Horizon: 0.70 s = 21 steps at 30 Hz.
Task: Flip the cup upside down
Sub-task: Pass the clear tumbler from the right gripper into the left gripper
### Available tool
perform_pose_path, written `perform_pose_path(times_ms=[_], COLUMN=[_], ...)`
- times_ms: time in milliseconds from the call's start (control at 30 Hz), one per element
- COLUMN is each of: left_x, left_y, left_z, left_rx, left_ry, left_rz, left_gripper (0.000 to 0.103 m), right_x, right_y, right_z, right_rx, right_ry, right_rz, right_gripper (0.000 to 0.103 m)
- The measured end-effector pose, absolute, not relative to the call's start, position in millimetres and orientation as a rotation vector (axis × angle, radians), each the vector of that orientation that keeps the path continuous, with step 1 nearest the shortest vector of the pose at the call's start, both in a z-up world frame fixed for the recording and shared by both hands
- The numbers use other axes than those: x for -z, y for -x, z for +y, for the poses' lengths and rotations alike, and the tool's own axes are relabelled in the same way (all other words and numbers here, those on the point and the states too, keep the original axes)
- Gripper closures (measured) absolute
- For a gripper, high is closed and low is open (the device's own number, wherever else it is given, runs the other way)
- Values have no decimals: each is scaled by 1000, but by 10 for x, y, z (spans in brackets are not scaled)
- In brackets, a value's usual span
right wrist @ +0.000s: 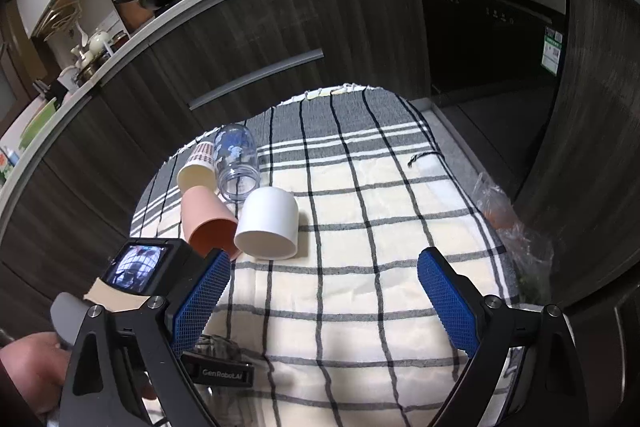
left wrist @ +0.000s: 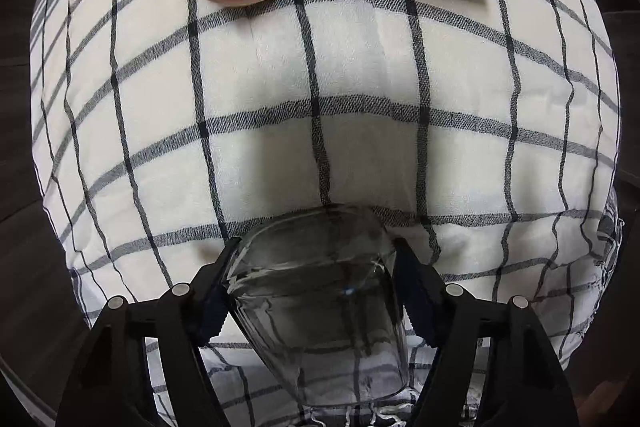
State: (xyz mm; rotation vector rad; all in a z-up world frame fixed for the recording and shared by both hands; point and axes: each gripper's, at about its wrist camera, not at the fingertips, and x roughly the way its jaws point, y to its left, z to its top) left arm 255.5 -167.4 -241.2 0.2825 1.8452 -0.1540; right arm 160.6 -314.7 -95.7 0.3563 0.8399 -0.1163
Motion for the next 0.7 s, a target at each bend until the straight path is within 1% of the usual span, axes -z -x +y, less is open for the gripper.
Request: perform_pose_path(times_ms=[233,367,500,633,700], left_x=[2398,2262,1934,1652,1565], left_y=[-2453,-2357,-2237,-2113,-2072], left_z=[-1626,-1568,-1506,-1362,-1283], left_rx=[180,202,249,251,238], left_ry=[-251,-239,-236,-163,-137], left_rz=[1814,1759,1582,1317,1221], left_gripper=[32,32,33,33,34], right_x=[1053,1065,1007,915,893], right_y=[-1618,-1611,-1562,-1507,-1485], right_z=[-3190,-3143,-3131,-3077,-3050], right_rx=[127,120,113,132,141], right_ry=[-384,-380,-404,-389,-378], right_rz=[863,866,832,775,755], right_gripper=[8,8,8,8,8])
